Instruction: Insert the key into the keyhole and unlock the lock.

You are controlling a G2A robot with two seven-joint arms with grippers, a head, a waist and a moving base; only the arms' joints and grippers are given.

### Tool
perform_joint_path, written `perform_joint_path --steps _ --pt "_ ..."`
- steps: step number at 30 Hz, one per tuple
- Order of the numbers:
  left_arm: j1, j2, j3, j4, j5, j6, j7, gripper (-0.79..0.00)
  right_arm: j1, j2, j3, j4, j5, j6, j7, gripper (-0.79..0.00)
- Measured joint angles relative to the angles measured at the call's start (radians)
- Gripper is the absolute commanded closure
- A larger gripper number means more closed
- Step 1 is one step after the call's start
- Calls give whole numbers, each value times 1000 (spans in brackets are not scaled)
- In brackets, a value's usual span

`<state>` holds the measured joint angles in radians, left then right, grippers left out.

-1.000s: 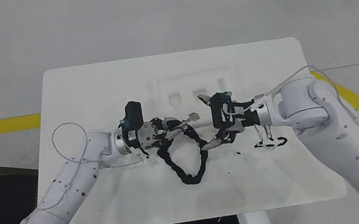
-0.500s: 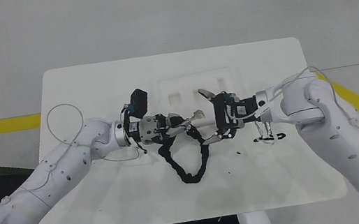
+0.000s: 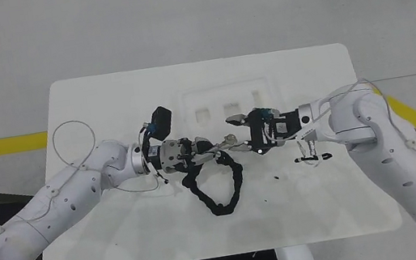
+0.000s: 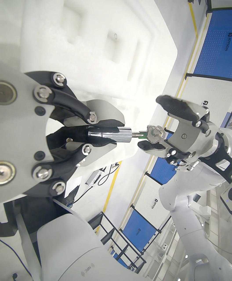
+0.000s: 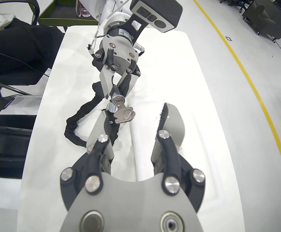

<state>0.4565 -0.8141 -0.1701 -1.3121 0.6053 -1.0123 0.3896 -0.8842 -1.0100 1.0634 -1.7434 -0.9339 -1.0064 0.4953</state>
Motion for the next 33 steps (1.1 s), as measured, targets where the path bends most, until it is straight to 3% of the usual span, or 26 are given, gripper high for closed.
perform_joint_path --steps 8,18,33 --pt "2 8 0 -17 -28 0 -22 0 -6 3 1 -7 -12 10 -30 -169" --pt "7 11 0 -35 -31 0 -26 0 -6 5 -8 1 -4 10 -43 -3" --pt "13 13 0 -28 1 0 7 0 25 11 -50 14 115 -4 51 0"
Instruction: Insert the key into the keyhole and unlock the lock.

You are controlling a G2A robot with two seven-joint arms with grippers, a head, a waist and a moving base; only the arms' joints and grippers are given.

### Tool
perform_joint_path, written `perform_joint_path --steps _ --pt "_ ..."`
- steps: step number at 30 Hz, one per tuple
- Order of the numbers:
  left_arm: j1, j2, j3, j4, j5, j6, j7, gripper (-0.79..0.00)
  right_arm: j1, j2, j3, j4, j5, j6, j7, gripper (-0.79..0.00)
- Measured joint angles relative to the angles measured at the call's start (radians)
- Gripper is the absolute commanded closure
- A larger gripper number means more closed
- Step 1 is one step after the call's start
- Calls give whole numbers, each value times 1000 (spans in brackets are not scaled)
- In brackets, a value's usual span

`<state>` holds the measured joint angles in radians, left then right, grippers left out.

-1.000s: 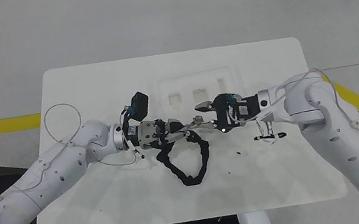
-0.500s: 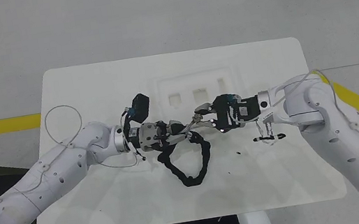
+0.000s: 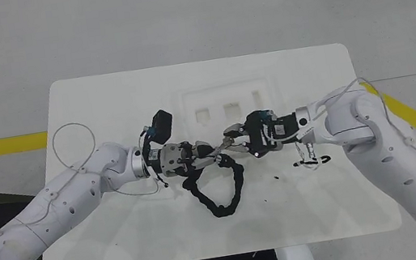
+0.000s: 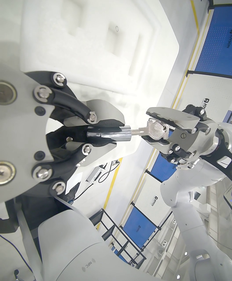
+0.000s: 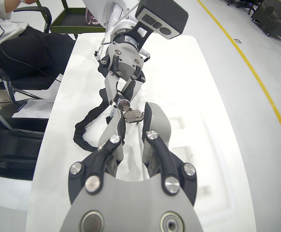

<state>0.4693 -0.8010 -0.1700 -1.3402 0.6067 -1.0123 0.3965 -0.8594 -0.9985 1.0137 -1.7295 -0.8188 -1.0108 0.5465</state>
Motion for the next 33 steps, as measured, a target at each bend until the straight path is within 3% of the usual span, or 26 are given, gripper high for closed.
perform_joint_path --steps 7,21,22,23,25,26,28,33 --pt "1 -1 0 3 16 0 11 0 25 5 -31 4 129 28 91 0" --pt "0 0 0 7 30 0 22 0 58 21 -61 12 441 206 305 0" --pt "0 0 0 8 31 0 23 0 59 22 -60 12 452 212 315 -65" --pt "0 0 0 9 32 0 24 0 60 23 -60 10 462 215 324 -314" --pt "0 1 0 9 34 0 26 0 62 25 -59 9 471 216 335 -385" --pt "0 1 0 9 36 0 27 0 63 26 -59 7 472 212 341 -542" --pt "0 2 0 9 39 0 30 0 65 27 -59 5 463 200 346 -763" --pt "0 4 0 7 45 0 37 0 71 30 -54 -16 357 127 318 -785"
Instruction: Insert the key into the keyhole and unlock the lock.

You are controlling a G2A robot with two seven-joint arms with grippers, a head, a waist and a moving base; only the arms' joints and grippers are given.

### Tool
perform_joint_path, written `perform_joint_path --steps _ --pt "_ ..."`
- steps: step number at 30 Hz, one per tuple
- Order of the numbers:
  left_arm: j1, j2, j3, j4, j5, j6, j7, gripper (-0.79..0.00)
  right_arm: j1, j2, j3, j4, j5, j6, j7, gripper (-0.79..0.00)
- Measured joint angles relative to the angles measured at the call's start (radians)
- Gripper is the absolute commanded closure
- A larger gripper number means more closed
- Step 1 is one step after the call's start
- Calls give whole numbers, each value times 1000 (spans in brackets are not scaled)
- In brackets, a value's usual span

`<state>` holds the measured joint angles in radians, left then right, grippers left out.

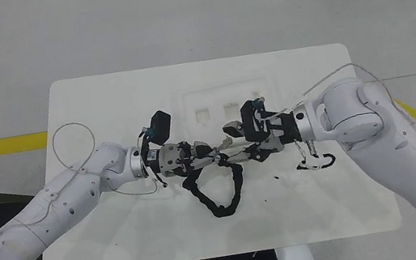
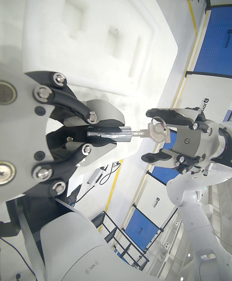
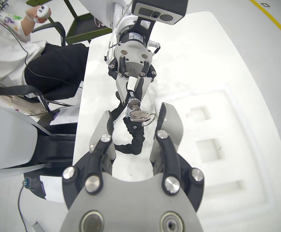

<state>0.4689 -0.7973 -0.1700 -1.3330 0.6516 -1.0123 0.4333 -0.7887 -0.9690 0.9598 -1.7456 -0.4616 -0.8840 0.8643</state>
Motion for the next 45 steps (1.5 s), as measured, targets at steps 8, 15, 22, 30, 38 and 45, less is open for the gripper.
perform_joint_path --steps 8,15,22,30,38,45 --pt "2 1 0 -2 4 0 2 0 -38 1 42 -48 -233 -55 -177 -314" --pt "3 0 0 -2 2 0 -1 0 -58 0 46 -65 -343 -77 -264 -271" --pt "6 -1 0 -1 1 0 5 0 -56 -2 33 -62 -386 -77 -297 0" --pt "9 -1 0 0 4 0 13 0 -42 -4 17 -51 -397 -84 -310 0" --pt "9 -1 0 1 17 0 27 0 -27 -6 -14 -15 -283 -66 -271 0" --pt "8 -1 0 4 30 0 40 0 6 -7 -51 7 -107 12 -155 0"
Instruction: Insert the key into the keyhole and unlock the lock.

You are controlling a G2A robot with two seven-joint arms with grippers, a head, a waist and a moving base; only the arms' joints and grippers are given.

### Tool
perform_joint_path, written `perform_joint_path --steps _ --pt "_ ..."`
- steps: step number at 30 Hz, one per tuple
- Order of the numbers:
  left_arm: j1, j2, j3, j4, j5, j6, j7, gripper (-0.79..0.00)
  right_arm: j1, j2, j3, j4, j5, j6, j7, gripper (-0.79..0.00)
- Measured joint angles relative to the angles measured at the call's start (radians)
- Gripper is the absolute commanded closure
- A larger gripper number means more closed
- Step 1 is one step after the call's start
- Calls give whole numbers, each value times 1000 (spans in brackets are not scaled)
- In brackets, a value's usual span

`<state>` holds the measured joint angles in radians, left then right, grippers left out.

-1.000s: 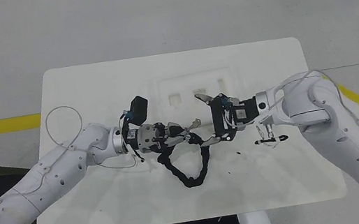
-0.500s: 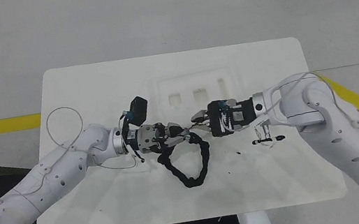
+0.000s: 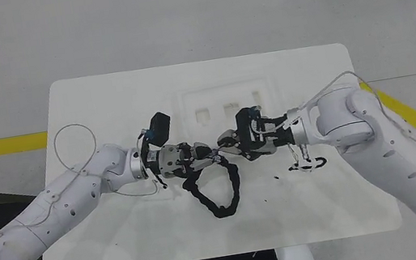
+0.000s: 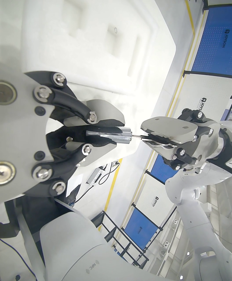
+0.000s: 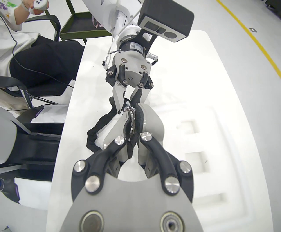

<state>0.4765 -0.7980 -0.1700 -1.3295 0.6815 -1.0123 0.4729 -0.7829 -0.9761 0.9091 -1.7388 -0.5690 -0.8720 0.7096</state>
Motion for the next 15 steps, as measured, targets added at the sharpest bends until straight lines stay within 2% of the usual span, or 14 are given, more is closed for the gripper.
perform_joint_path --steps 8,10,12,15 --pt "3 2 0 6 17 0 23 0 38 -2 -35 10 214 135 151 0" --pt "4 2 0 8 21 0 27 0 47 -4 -43 4 235 140 174 -215" --pt "3 3 0 12 29 0 29 0 58 -6 -51 3 251 142 189 -785" --pt "0 5 0 22 41 0 16 0 67 -7 -53 10 264 145 193 -785"
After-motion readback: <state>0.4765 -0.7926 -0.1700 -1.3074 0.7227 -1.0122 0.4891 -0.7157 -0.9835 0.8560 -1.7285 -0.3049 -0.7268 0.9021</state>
